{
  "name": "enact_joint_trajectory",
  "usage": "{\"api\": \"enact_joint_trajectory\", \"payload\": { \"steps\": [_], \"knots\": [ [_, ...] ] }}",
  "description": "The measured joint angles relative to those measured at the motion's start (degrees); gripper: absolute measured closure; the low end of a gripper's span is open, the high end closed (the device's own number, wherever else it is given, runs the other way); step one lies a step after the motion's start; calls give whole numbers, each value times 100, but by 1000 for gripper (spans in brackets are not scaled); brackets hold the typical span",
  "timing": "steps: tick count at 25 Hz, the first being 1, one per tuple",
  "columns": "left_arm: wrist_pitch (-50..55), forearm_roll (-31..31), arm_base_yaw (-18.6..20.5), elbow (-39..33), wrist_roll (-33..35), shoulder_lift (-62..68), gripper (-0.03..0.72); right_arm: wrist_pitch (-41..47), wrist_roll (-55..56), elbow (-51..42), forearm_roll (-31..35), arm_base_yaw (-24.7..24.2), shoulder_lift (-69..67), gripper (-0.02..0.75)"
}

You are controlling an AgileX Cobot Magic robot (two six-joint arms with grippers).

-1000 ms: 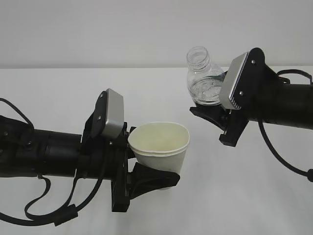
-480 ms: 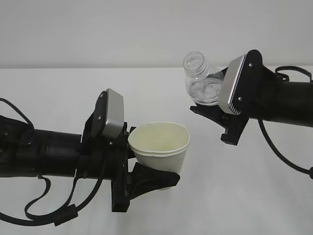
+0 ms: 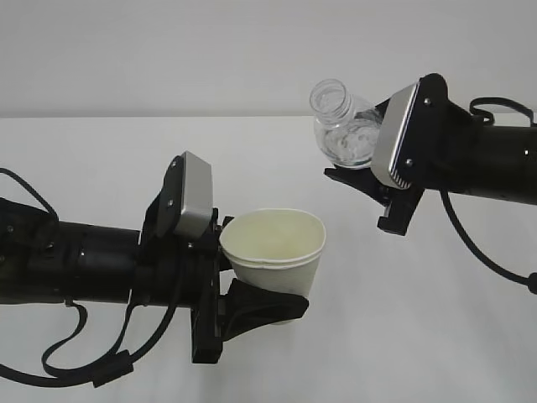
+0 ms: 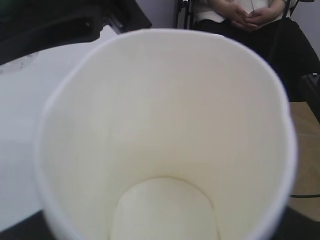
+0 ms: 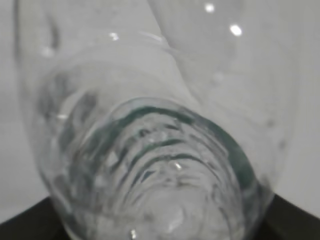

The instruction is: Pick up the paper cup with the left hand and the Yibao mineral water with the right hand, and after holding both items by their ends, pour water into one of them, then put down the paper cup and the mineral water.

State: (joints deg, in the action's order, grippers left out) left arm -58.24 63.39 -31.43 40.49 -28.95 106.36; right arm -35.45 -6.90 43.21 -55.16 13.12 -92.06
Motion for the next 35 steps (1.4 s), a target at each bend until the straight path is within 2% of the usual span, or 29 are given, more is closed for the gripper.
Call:
{"api": "enact_joint_trajectory", "payload": {
  "steps": [35],
  "knots": [
    [-125, -33, 0, 0, 118, 0, 258, -260, -1540, 0, 0, 0, 0, 255]
  ]
}}
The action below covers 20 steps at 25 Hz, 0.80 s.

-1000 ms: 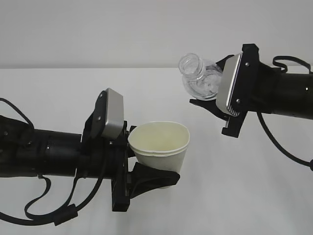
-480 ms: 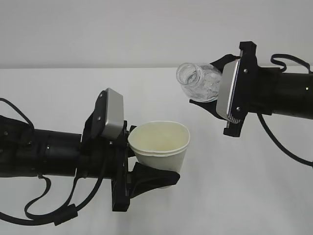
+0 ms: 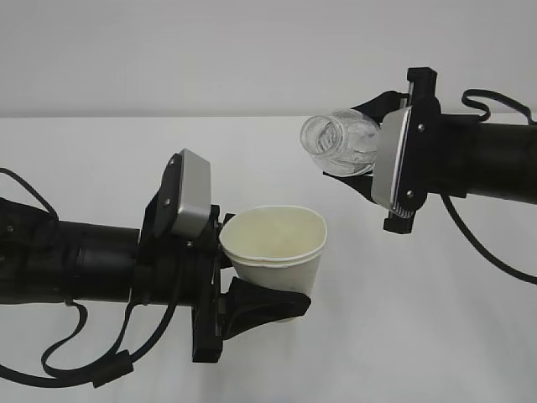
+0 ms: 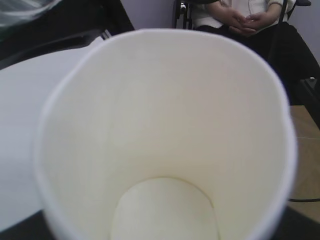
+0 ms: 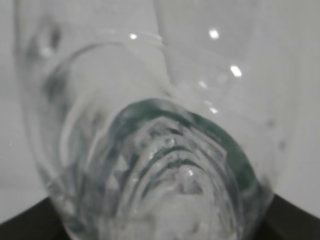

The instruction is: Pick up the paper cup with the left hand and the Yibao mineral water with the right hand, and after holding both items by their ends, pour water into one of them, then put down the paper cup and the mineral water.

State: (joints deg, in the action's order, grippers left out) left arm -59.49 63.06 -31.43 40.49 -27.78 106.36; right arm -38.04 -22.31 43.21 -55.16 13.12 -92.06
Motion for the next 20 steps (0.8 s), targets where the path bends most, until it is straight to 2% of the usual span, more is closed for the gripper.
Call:
{"api": "enact_joint_trajectory", "payload": {
  "steps": [5, 12, 20],
  "knots": [
    [-31, 0, -17, 0, 0, 0, 258, -12, -202, 0, -13, 0, 0, 255],
    [-79, 0, -298, 0, 8, 0, 258, -43, -320, 0, -13, 0, 0, 255],
    [-92, 0, -346, 0, 8, 0, 258, -153, -614, 0, -17, 0, 0, 255]
  ]
}}
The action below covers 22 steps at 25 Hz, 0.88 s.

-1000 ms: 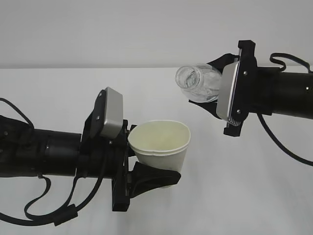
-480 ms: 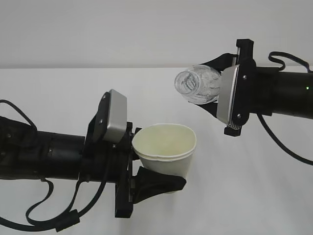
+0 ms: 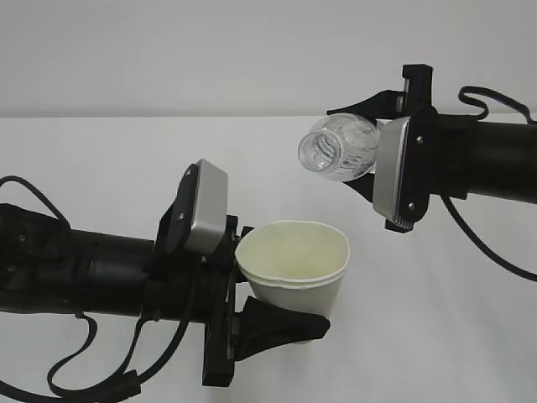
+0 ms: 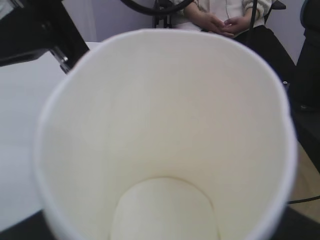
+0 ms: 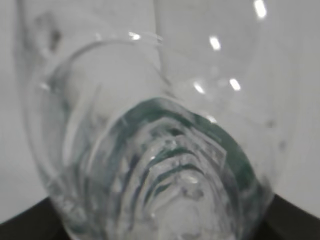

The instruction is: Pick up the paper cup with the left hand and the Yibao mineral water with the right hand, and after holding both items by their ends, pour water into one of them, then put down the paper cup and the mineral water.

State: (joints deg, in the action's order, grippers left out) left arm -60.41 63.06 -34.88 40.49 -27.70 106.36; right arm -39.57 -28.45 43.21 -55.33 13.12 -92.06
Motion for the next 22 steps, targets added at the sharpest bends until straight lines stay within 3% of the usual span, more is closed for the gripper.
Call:
{"api": "enact_joint_trajectory", "payload": {
  "steps": [22],
  "knots": [
    [-13, 0, 0, 0, 36, 0, 258, -128, -871, 0, -22, 0, 0, 255]
  ]
}}
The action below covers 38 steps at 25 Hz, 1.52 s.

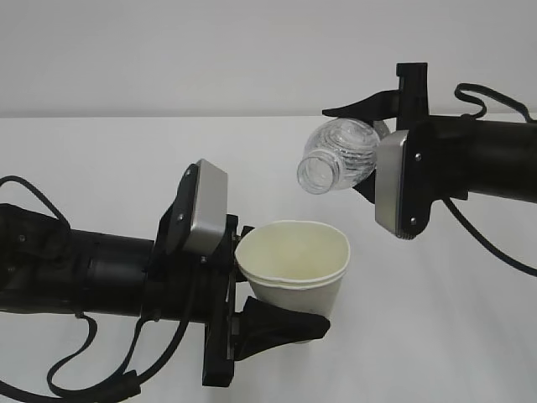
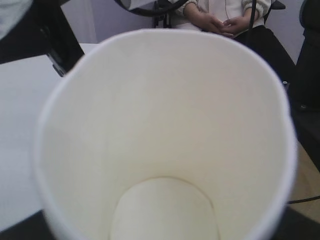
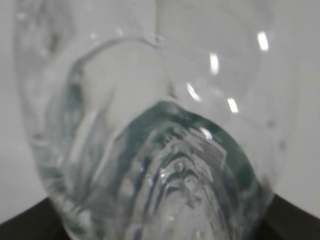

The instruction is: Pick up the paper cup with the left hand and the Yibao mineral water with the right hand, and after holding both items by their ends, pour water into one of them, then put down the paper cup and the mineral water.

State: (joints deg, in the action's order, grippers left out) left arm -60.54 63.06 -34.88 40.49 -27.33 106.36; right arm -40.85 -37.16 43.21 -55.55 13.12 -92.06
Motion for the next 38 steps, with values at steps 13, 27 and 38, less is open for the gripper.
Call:
{"api": "enact_joint_trajectory", "payload": {
  "steps": [13, 27, 38],
  "knots": [
    [-4, 0, 0, 0, 43, 0, 258, -11, -231, 73, -54, 0, 0, 256],
    [-4, -46, 0, 0, 43, 0, 258, -19, -244, 187, -185, 0, 0, 256],
    [-4, -56, 0, 0, 43, 0, 258, -19, -379, 187, -207, 0, 0, 256]
  ]
}}
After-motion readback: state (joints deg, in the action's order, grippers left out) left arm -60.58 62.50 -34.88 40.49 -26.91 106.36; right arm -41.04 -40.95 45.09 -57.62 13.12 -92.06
